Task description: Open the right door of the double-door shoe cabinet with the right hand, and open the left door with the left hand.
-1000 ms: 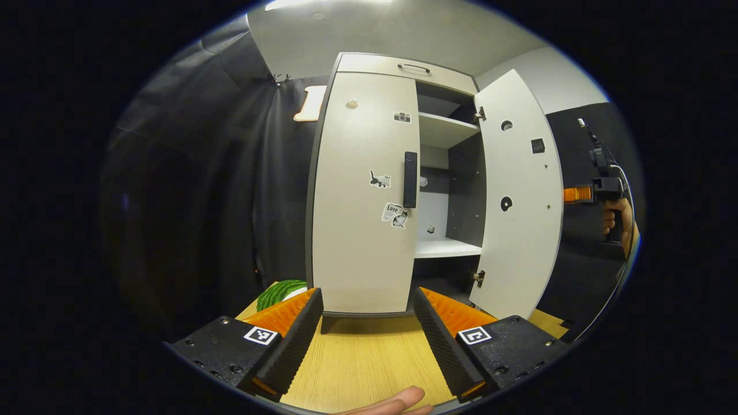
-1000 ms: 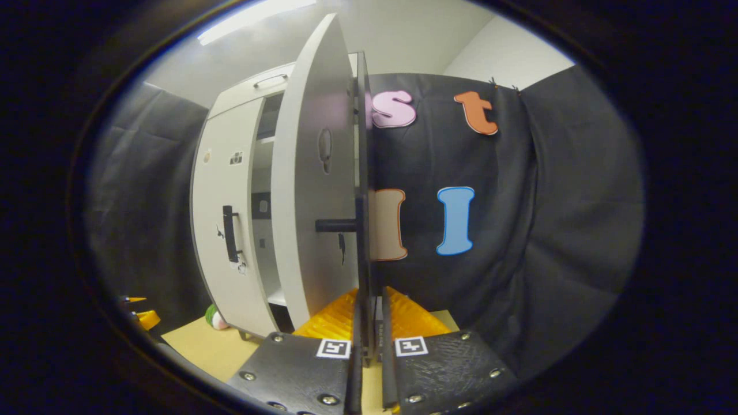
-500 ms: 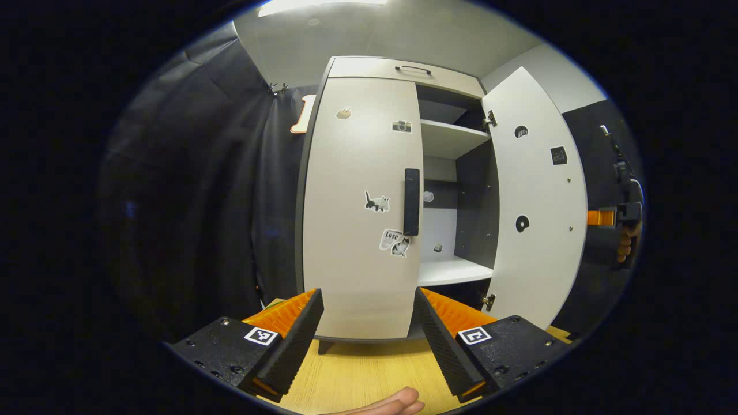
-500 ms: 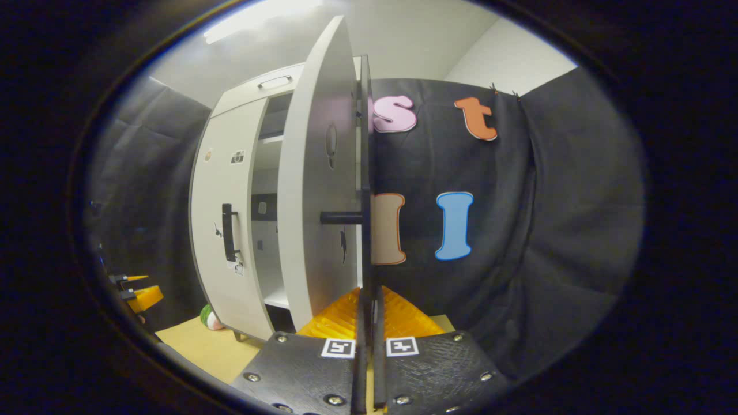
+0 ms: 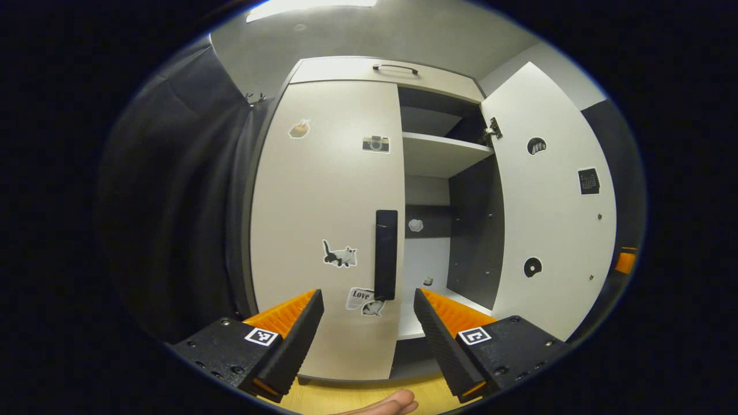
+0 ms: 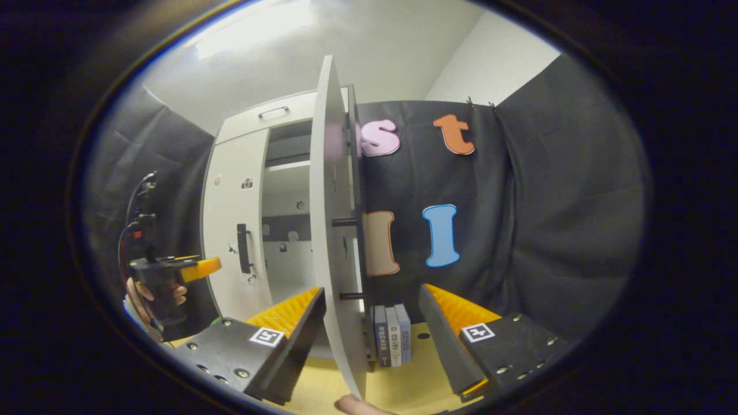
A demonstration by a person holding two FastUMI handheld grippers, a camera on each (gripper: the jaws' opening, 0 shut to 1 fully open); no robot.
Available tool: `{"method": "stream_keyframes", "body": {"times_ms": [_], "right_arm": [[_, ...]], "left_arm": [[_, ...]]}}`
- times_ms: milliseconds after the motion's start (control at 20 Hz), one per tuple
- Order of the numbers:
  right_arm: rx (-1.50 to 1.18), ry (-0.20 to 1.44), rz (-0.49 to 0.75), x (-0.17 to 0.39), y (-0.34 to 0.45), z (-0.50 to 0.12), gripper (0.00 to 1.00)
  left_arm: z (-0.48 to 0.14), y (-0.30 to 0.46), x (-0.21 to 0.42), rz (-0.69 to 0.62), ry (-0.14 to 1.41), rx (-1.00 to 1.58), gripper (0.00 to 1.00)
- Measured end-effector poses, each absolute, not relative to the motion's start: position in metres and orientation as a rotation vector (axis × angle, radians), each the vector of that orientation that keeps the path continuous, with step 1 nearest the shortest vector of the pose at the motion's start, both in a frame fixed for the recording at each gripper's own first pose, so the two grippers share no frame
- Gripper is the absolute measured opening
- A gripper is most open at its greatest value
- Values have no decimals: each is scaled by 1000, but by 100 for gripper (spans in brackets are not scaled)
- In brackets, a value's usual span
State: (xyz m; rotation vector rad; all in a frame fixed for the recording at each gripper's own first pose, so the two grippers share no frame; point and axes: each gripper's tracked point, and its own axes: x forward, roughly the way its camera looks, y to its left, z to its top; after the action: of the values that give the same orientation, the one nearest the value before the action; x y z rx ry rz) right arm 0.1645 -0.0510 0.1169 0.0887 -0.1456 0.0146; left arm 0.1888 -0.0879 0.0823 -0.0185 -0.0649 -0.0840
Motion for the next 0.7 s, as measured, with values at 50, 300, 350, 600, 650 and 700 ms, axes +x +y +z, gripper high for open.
{"method": "stream_keyframes", "body": {"times_ms": [50, 300, 350, 600, 650, 700], "right_arm": [[81, -146, -4, 160, -54, 114, 98], [114, -125, -58, 139, -52, 85, 98], [125, -113, -43, 135, -45, 77, 98], [127, -54, -62, 130, -22, 26, 98], [129, -47, -69, 128, -20, 17, 98], [144, -53, -83, 121, -19, 13, 98]], "left_arm": [[86, -92, 198, -91, -66, -21, 98], [103, -98, 242, -54, -70, 11, 98], [106, -97, 250, -43, -75, 25, 98], [106, -103, 278, -41, -50, -4, 97], [103, -100, 284, -31, -39, -8, 97], [97, -95, 289, -4, -4, -3, 96]]}}
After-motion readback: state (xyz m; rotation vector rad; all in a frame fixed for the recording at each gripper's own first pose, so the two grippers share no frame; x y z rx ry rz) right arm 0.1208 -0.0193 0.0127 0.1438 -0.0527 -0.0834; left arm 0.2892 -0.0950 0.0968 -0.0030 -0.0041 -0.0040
